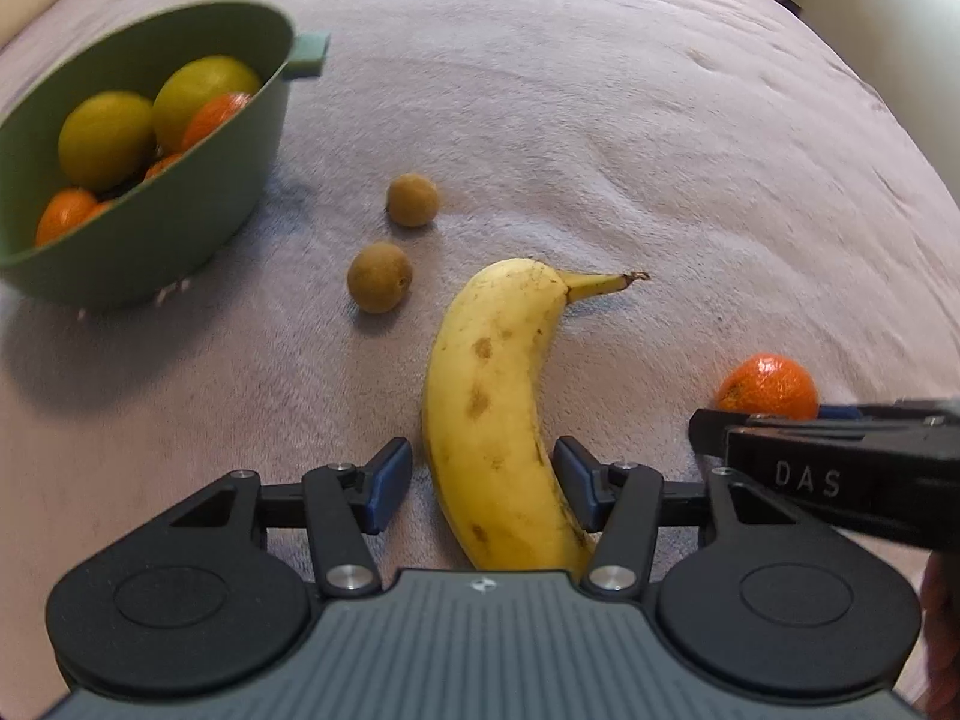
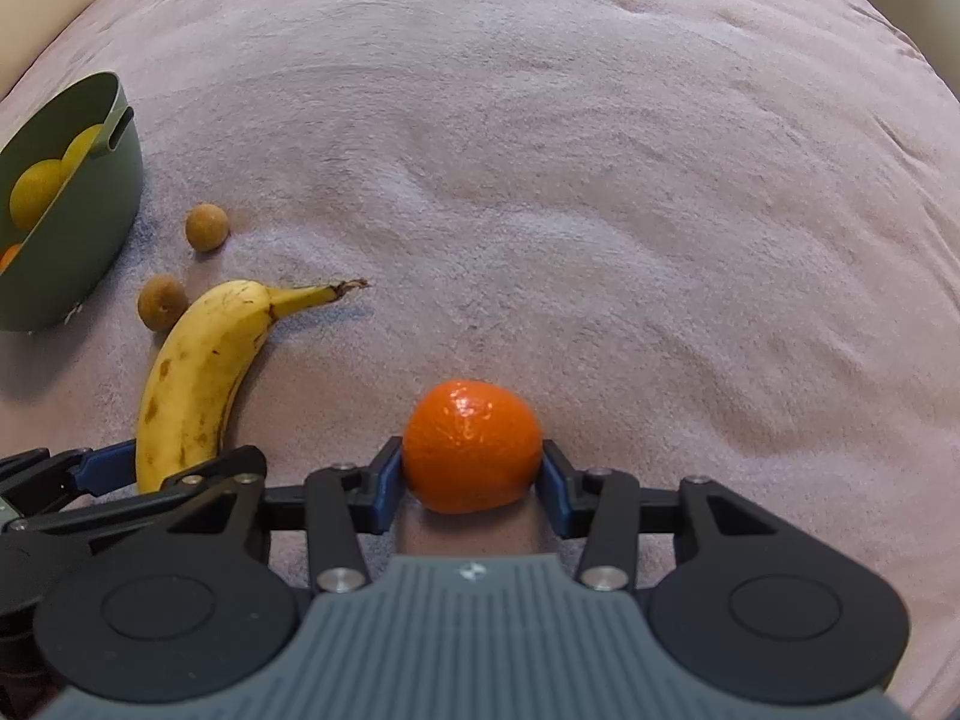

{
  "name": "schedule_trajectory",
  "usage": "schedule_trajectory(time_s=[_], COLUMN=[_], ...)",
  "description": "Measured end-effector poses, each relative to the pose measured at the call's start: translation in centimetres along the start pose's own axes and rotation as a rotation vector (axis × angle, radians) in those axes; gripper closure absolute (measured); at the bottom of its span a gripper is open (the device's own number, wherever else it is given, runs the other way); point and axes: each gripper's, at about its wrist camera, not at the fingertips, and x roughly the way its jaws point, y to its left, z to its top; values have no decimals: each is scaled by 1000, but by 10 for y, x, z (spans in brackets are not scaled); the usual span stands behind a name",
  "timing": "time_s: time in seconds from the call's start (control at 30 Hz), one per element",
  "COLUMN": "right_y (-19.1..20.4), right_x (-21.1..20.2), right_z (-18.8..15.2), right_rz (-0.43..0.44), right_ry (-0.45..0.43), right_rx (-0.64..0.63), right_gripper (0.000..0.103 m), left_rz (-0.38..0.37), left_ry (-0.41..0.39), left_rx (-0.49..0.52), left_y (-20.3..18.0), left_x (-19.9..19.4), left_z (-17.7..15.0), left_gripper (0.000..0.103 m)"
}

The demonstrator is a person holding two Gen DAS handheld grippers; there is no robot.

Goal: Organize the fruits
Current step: 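Lift the banana with the left tool while the right tool carries the tangerine toward the colander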

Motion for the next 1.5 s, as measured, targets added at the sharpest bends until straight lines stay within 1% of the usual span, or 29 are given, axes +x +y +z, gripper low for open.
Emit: schedule_trajectory(time_s=[0.13, 0.23, 0.27, 0.33, 0.4, 0.43, 0.5, 0.53, 0.7, 0.87, 1.0, 1.17, 1.3, 1.5], right_y=[-1, -3, -4, -5, -5, -5, -2, 0, 6, 9, 11, 21, 26, 34], right_x=[-5, -5, -5, -5, -6, -6, -6, -5, -7, -9, -16, -26, -33, -49], right_z=[2, 3, 3, 3, 3, 4, 4, 5, 6, 11, 15, 18, 20, 25], right_rz=[-22, -27, -25, -21, -24, -25, -23, -30, -52, -63, -49, -50, -38, -27], right_ry=[0, -1, 2, 7, 9, 10, 9, 8, -2, -10, -26, -58, -75, -111], right_rx=[9, 11, 18, 28, 29, 29, 19, 8, -23, -31, -16, -43, -42, -42], right_gripper=[57, 55, 53, 52, 52, 53, 58, 59, 59, 60, 60, 60, 60, 60], left_rz=[38, 53, 54, 51, 53, 51, 38, 30, -14, -43, -70, -89, -99, -95], left_ry=[-22, -26, -32, -38, -35, -31, -24, -21, -16, -20, -42, -61, -107, -162], left_rx=[78, 83, 94, 112, 124, 122, 113, 110, 54, 28, 15, -6, -10, -26], left_y=[-11, -14, -15, -18, -19, -19, -17, -16, -6, 0, 4, 11, 16, 27], left_x=[4, 8, 7, 5, 3, 2, 1, 1, -3, -9, -21, -35, -52, -76], left_z=[-1, -2, -3, -4, -4, -3, -2, 0, 4, 5, 9, 13, 18, 27], left_gripper=[39, 39, 42, 47, 48, 48, 51, 52, 58, 58, 59, 59, 59, 59])
